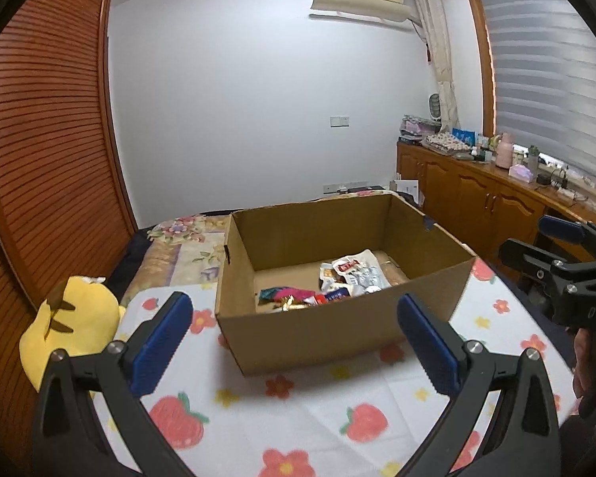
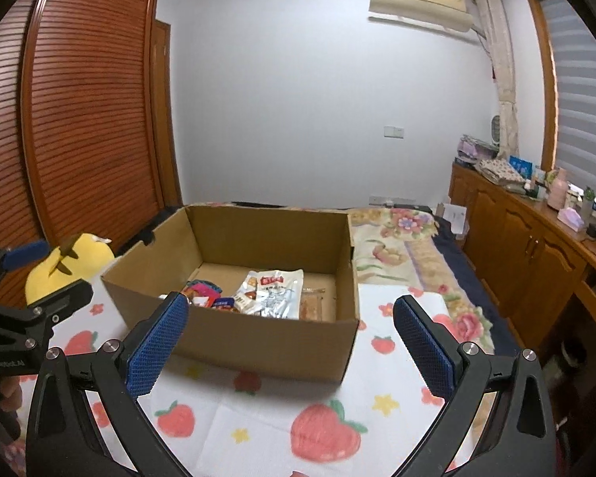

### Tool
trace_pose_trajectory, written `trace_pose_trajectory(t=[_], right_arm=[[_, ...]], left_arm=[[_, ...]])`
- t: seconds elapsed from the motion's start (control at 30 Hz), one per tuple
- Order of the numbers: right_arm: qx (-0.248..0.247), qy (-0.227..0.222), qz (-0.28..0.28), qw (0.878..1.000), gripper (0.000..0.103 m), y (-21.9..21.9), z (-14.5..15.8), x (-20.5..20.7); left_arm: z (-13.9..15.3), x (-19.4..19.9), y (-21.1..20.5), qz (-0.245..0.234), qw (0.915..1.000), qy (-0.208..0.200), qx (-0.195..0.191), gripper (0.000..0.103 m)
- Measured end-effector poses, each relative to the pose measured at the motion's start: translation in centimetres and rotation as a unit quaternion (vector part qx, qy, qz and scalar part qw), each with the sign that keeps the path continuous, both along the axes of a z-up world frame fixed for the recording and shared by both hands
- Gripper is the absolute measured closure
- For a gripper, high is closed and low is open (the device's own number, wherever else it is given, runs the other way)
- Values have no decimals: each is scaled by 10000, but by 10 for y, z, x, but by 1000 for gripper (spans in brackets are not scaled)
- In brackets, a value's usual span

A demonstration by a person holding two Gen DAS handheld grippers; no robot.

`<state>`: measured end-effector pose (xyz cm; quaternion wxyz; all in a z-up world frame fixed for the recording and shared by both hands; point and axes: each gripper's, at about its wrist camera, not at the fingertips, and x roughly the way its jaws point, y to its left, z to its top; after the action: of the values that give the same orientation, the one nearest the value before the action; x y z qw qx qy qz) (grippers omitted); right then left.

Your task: Organize snacks

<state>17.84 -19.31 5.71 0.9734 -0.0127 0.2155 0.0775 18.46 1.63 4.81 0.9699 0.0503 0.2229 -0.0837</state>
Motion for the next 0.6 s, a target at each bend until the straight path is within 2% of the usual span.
trace_pose_trajectory(t=[0.1, 0.6], right_arm=[[-20, -76, -52, 10000, 0, -2, 9, -20], [13, -245, -273, 9993, 0, -8, 42, -97]], left_arm=[[6, -17, 6, 15, 10000, 0, -95, 0], [33, -87, 27, 223, 9997, -8, -46, 0]])
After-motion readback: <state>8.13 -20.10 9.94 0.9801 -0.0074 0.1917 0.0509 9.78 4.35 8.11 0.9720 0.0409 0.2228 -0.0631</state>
